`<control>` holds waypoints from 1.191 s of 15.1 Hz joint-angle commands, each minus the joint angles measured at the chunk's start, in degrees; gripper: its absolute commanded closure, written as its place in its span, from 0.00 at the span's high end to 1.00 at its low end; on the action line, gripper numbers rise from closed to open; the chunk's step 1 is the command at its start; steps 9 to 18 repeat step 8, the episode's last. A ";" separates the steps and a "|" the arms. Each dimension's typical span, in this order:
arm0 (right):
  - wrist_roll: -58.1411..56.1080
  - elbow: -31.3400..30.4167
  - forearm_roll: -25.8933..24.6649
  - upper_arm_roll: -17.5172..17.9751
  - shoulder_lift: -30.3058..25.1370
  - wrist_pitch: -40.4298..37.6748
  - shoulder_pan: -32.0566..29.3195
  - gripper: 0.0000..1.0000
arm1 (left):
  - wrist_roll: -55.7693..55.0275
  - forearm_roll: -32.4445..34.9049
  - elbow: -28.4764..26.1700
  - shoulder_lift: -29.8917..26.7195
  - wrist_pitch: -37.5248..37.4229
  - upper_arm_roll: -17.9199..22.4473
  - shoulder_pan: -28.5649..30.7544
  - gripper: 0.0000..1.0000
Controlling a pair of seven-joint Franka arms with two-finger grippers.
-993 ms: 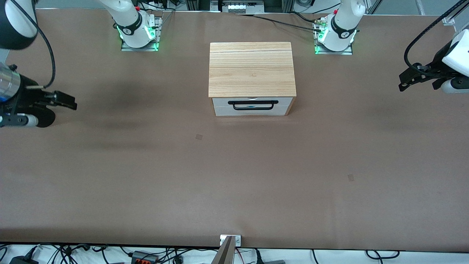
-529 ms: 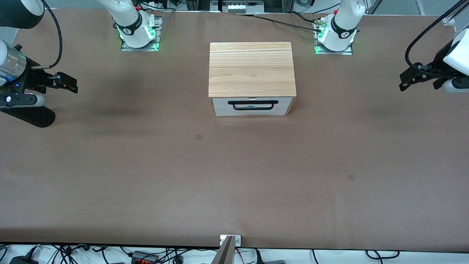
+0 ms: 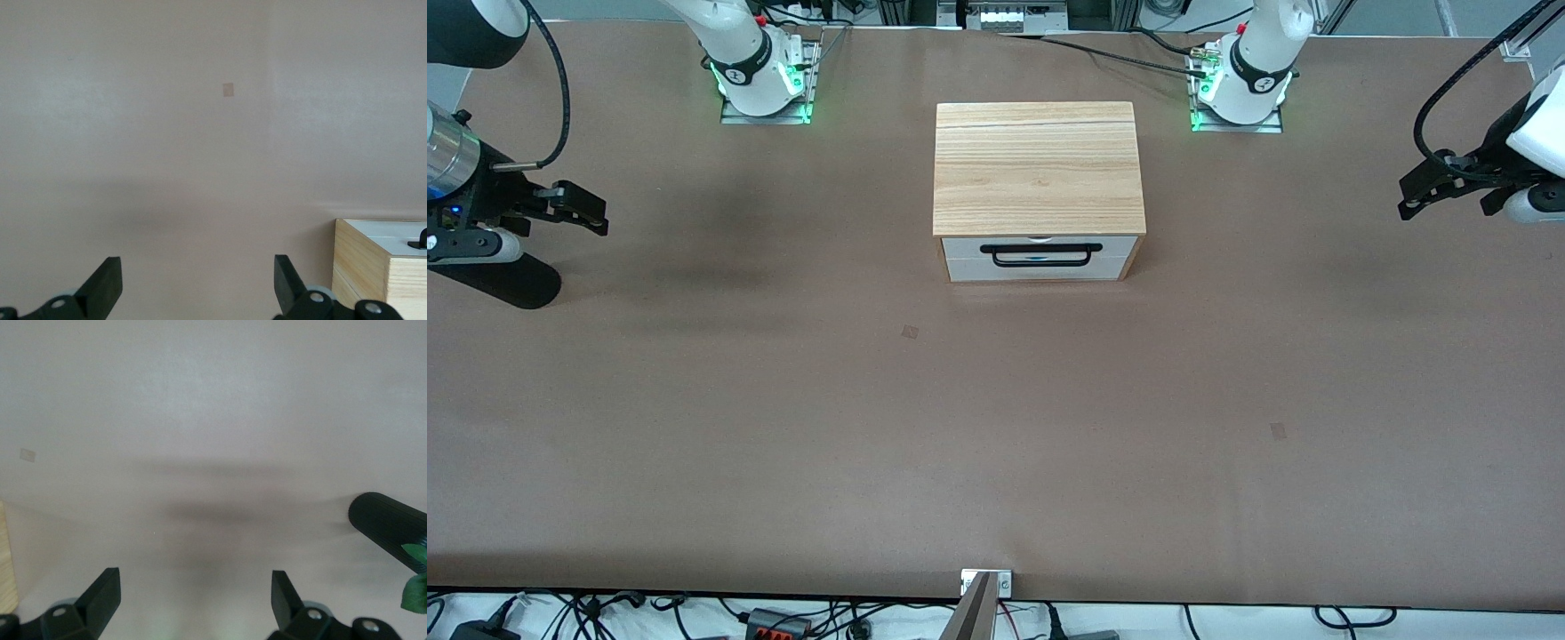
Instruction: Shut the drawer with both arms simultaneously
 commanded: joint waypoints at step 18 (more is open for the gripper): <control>-0.67 0.56 0.58 0.98 -0.58 -0.66 -0.82 1.00 | 0.81 0.77 1.04 -0.33 -1.85 0.73 -0.69 1.00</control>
